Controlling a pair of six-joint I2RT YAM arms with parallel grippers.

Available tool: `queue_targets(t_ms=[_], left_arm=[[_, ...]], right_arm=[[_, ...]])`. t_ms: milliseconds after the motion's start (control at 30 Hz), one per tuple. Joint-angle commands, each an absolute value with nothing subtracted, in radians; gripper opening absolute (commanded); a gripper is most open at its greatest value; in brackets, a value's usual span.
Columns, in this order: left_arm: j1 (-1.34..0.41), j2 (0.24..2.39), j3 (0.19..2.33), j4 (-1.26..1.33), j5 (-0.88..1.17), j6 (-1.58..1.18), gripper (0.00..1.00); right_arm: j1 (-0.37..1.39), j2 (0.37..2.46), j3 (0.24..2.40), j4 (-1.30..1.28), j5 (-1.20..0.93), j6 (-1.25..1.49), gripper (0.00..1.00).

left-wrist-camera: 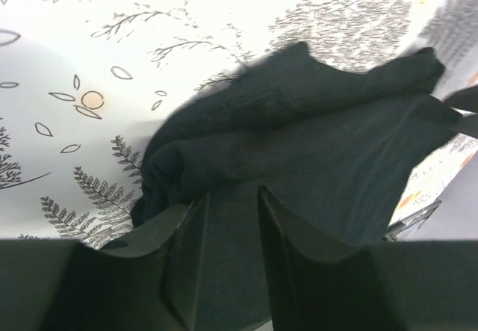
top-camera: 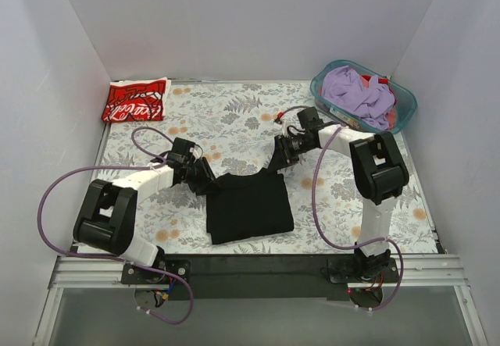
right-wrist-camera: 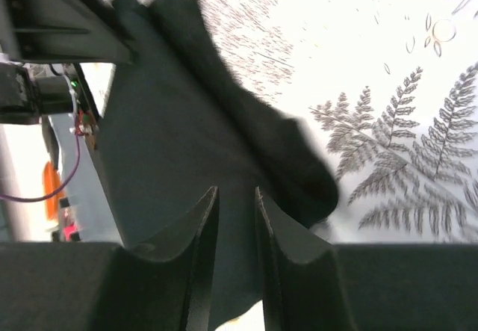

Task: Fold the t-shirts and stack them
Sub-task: Fold the tshirt

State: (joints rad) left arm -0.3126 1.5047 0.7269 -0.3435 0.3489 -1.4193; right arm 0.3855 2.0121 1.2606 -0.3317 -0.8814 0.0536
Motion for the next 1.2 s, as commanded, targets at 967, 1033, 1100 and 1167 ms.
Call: queue_targets(t_ms=[967,1033,1100,1167], left_arm=[[-0.179,1.806,1.049,-0.227,0.383,-1.465,0.29],[-0.186,1.773,1.071,-0.261,0.388,-1.44,0.36],[-0.195,1.686,1.057,-0.281,0.384,-1.427,0.51],[-0.224,1.616,1.036,-0.323,0.373,-1.416,0.55]], right_arm=[[0.293,2.018,1.215,0.029,-0.976,0.377,0.34],[0.295,1.971,1.203,0.029,-0.979,0.393,0.35],[0.302,1.89,1.151,0.031,-0.979,0.4,0.37],[0.322,1.812,1.1,0.034,-0.986,0.4,0.41]])
